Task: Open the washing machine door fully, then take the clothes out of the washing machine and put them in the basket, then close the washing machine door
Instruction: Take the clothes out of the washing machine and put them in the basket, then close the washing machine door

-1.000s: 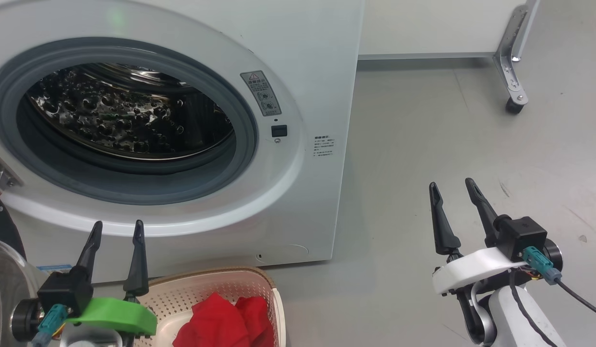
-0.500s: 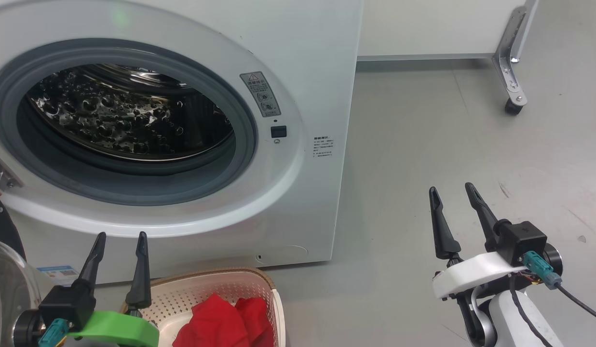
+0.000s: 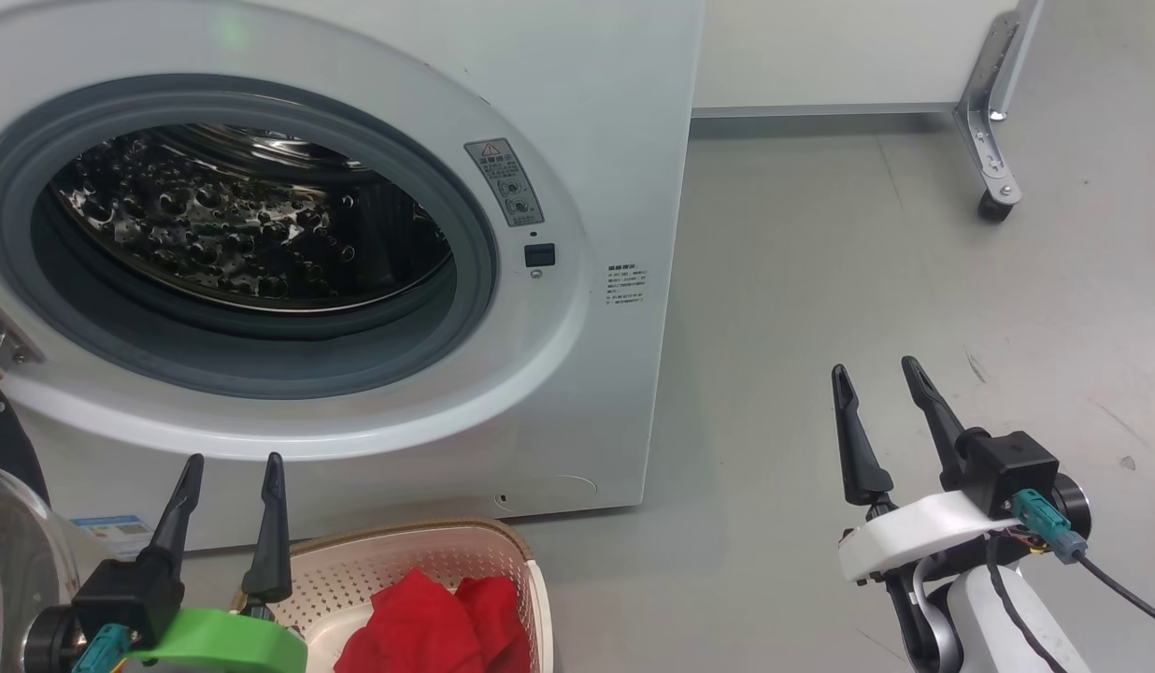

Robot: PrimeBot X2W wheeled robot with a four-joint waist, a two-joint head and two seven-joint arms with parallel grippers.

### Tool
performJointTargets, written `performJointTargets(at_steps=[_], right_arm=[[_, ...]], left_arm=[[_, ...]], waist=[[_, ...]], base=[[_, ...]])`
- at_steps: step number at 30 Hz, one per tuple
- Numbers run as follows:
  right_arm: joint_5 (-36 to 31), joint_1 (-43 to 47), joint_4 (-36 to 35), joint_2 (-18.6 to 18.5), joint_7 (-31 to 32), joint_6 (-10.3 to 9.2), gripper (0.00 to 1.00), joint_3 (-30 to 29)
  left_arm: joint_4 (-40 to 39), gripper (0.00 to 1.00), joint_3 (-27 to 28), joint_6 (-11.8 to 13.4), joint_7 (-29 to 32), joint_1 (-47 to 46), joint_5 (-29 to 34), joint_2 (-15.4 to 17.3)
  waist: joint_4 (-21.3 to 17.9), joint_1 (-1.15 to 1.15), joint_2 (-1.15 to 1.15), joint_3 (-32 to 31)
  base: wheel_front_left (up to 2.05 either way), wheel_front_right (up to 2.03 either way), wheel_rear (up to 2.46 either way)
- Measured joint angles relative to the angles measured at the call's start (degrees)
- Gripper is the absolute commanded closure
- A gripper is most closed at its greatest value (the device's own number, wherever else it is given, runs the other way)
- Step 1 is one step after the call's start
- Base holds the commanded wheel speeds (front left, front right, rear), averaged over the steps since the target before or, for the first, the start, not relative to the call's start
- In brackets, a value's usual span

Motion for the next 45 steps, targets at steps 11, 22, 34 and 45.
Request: performJointTargets(at_steps=[11,22,34,45], right_arm=[[-0.4,0.0,0.2,0.0,0.0,-0.11,0.00,-0.1],[-0.4,0.0,0.2,0.0,0.0,-0.11,0.00,-0.1],[-0.4,0.2,0.3,0.0,0.0,-0.11,0.00,-0.2],[-0.4,0.9,0.4,0.0,0.0,-0.11,0.00,-0.4]], left_arm=[[-0.2,0.00,0.4,0.0,0.0,0.3,0.0,-0.1],[-0.4,0.00,0.2,0.1,0.0,0.5,0.1,-0.1],[-0.8,0.00,-0.4,0.5,0.0,0.5,-0.2,-0.1],[-1.1,0.00,-0.5,0.6,0.0,0.8,-0.8,-0.1]], waist=[[0.0,0.00,0.00,-0.1],[0.0,0.00,0.00,0.0],[0.2,0.00,0.00,-0.4],[0.6,0.00,0.00,-0.4]], base=[[-0.10,0.10,0.00],[-0.51,0.51,0.00],[-0.97,0.97,0.00],[-1.17,1.17,0.00]])
